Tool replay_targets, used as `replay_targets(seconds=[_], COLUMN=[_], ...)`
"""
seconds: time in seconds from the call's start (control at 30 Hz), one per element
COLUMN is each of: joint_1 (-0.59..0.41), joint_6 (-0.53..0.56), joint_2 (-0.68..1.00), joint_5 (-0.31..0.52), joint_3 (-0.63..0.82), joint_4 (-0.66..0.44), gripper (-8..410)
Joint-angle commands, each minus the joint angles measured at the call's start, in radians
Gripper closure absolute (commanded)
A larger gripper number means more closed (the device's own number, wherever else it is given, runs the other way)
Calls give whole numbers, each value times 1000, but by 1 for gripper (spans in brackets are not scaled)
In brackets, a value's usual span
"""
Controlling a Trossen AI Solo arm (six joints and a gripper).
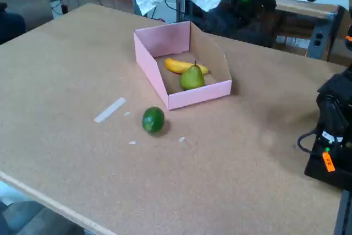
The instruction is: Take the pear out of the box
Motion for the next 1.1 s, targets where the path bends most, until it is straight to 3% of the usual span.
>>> replay_targets(seconds=[0.0,0.37,0.57,0.87,1.07], joint_1=[-26,-42,-43,-43,-43], joint_6=[-22,-104,-99,-91,-84], joint_2=[47,171,224,378,468], joint_5=[-52,-62,-60,-51,-51], joint_3=[0,4,79,334,404], joint_4=[28,134,21,-252,-311], gripper=[402,402,402,402,402])
